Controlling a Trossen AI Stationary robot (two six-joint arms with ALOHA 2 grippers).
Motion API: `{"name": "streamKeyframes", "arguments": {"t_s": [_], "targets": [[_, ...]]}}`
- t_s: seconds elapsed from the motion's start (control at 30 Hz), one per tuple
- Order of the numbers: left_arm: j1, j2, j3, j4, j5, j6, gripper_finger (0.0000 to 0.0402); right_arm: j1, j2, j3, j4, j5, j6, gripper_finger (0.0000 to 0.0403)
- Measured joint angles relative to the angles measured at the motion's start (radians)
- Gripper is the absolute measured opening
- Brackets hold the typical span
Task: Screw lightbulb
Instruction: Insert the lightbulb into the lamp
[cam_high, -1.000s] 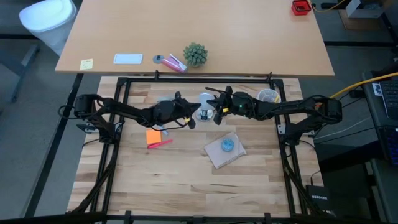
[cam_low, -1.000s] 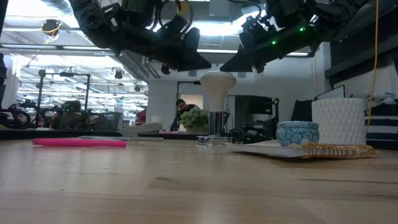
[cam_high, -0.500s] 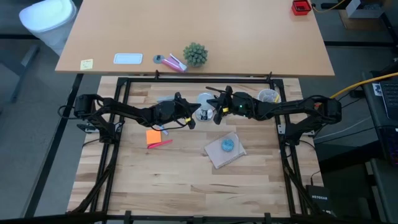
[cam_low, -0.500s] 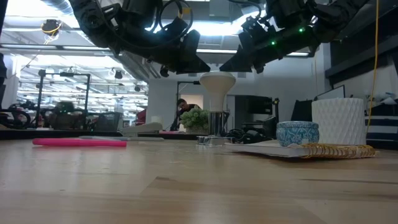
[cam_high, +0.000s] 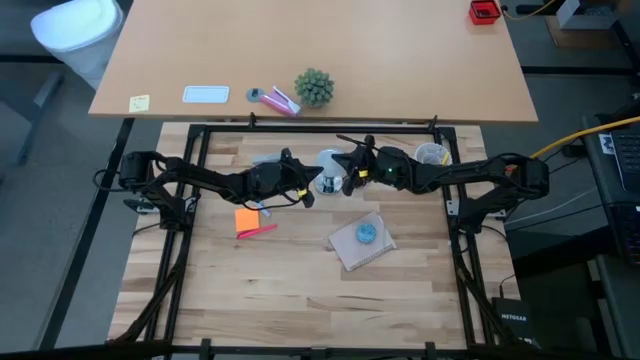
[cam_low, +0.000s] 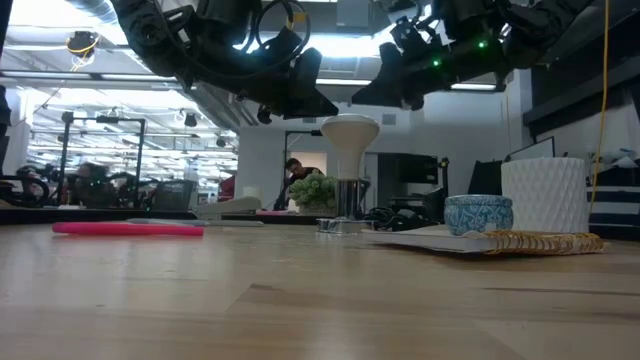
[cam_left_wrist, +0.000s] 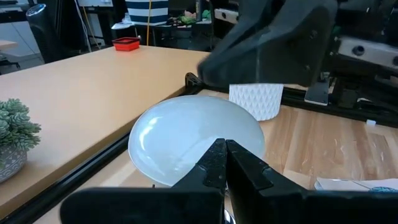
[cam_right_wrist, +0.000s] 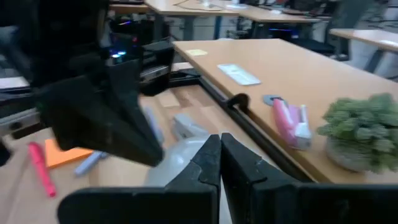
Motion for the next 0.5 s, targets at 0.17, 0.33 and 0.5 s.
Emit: {"name": "streamKeyframes", "arguments": {"t_s": [0.17,0.33,0.5], "targets": [[0.0,0.0,0.0,0.0,0.0,0.0,0.0,-0.001,0.0,0.0,-0.006,0.129,-0.01,0.0011],[0.0,0.0,0.0,0.0,0.0,0.0,0.0,-0.003,-0.002,0.002,-0.033,0.17,-0.026,0.0011],[0.0,0.0,0.0,0.0,0.0,0.0,0.0,-0.002,-0.002,0.002,-0.099,0.16,-0.029,0.0011]]}}
